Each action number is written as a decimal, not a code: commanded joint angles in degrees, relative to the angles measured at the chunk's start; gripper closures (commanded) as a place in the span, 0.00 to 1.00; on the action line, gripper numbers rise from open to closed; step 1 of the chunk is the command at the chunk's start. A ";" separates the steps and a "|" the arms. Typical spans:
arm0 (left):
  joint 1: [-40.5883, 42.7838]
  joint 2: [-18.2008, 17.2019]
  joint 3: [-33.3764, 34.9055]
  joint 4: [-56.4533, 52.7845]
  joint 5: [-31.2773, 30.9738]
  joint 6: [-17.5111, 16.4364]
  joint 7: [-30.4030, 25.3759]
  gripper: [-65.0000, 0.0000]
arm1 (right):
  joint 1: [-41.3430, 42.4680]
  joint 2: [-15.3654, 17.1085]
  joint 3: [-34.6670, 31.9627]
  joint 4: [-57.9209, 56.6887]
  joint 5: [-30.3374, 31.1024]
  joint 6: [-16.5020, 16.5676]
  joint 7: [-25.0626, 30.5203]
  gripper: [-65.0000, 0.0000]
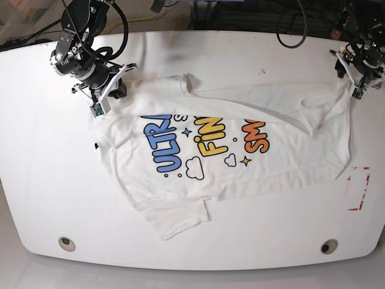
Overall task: Fold the T-shirt properly
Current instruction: 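Drag the held shirt edge with the right gripper to smooth it, then release and regrasp the shirt edge with the left gripper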
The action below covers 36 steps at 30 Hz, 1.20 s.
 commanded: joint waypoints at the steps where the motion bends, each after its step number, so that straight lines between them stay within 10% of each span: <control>1: 1.50 -2.86 -0.25 0.77 -0.73 0.16 -0.92 0.25 | 0.48 0.51 0.17 1.11 0.82 0.07 1.14 1.00; 19: 4.58 -8.13 3.53 3.41 -14.71 0.16 -0.57 0.26 | 0.92 0.33 0.17 1.11 0.82 0.07 1.14 1.00; 36: -8.96 -5.49 23.23 4.37 -10.14 0.16 5.32 0.26 | 1.01 0.16 0.17 1.11 0.82 0.07 1.14 1.00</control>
